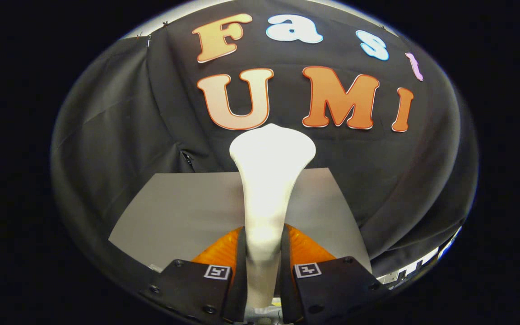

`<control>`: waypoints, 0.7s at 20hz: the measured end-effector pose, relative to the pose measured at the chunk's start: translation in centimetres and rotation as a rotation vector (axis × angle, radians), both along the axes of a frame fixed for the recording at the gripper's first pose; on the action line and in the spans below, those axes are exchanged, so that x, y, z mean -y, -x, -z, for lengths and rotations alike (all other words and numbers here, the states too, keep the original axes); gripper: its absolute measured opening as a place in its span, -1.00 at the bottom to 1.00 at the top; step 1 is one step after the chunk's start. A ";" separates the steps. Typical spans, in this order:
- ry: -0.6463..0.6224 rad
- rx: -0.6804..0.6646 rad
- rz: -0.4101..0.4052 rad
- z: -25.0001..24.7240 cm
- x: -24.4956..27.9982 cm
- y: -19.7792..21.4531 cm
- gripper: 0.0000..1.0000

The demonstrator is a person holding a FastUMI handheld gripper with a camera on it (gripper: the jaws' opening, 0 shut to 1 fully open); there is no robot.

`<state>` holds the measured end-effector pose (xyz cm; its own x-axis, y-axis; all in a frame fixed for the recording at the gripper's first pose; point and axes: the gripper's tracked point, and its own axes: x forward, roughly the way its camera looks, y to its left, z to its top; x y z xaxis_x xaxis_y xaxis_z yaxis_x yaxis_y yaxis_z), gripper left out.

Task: Iron the clothes twice with a garment steamer, once on the left side and once on the right side.

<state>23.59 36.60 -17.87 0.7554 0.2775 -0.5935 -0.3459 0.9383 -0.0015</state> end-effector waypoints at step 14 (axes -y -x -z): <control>-0.049 0.282 0.066 -14.8 12.0 8.7 -0.25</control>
<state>14.92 24.64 -3.03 0.9062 0.2452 -0.3445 -0.2762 0.9601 -0.0433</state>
